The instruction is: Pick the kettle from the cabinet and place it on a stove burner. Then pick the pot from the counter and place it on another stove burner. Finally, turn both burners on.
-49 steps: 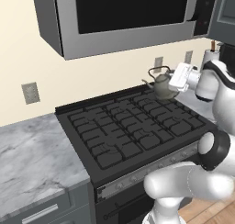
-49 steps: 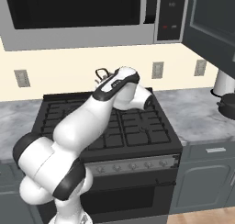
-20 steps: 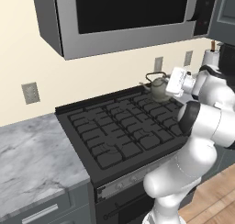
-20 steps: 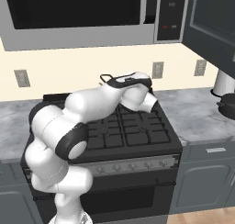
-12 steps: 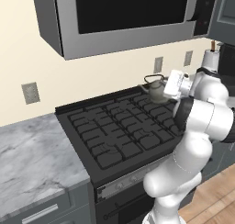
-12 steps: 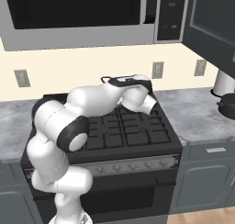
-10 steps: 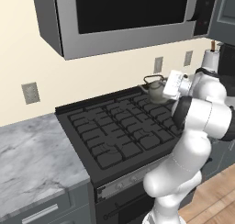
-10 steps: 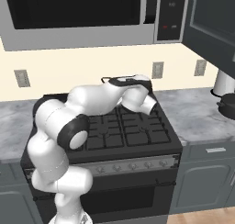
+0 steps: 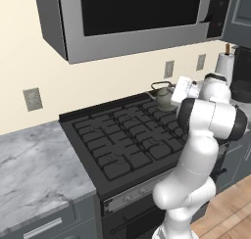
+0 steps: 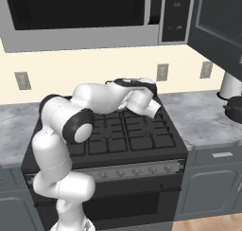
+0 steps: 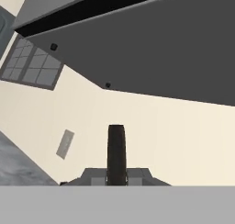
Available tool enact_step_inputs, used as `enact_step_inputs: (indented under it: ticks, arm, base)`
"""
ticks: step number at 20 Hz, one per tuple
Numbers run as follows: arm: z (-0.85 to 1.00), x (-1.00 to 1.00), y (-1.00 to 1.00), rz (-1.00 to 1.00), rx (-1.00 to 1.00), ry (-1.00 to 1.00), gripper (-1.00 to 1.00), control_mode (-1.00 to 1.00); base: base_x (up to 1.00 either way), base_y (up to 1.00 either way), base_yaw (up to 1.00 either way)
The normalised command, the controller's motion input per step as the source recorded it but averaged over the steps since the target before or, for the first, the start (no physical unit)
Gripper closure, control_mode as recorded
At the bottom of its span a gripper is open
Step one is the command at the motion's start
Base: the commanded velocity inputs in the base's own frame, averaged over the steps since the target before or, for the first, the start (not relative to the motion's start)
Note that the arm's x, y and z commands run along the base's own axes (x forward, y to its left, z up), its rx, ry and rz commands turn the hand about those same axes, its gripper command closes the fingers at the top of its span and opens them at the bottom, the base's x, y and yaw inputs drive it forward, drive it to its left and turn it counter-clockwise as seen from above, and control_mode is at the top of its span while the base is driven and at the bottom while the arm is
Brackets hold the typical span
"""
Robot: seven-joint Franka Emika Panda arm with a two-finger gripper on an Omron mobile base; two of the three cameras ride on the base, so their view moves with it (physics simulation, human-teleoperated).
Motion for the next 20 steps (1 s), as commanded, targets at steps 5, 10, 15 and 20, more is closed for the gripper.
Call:
enact_step_inputs:
  ticks: [5, 10, 15, 20]
  arm:
    - [-0.09, 0.22, -0.05, 0.02, 0.0, -0.01, 1.0, -1.0]
    - [-0.08, 0.21, -0.08, 0.02, 0.0, -0.02, 1.0, -1.0]
    - [-0.08, 0.19, -0.05, 0.02, 0.0, -0.02, 1.0, -1.0]
    - [-0.1, 0.17, -0.04, 0.02, 0.0, -0.02, 1.0, -1.0]
  base:
    - [0.0, 0.0, 0.0]
    - [0.0, 0.0, 0.0]
    - [0.0, 0.0, 0.0]
    - [0.0, 0.0, 0.0]
